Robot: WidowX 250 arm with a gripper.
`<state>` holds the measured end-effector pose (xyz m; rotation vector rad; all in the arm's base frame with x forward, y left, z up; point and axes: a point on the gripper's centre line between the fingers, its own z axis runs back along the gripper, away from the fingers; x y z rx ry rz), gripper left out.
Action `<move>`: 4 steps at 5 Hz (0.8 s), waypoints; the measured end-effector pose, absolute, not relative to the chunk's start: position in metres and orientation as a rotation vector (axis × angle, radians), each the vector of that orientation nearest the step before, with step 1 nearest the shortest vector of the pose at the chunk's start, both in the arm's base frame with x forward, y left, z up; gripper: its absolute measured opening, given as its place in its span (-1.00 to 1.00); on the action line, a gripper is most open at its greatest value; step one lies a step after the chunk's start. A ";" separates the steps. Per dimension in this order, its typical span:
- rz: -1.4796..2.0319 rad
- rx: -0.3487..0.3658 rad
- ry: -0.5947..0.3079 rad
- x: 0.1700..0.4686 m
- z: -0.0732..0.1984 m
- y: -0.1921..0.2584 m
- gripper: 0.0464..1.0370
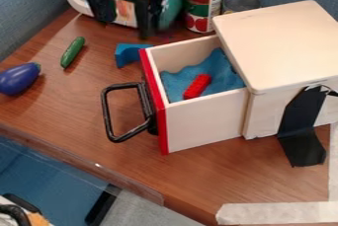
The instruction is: Close the drawer
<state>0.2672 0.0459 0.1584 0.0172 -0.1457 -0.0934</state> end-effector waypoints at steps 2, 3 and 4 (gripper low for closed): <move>-0.300 0.019 -0.110 0.242 0.131 0.075 0.93; -0.416 0.049 -0.075 0.231 0.113 0.080 0.93; -0.531 0.051 -0.052 0.224 0.104 0.081 0.93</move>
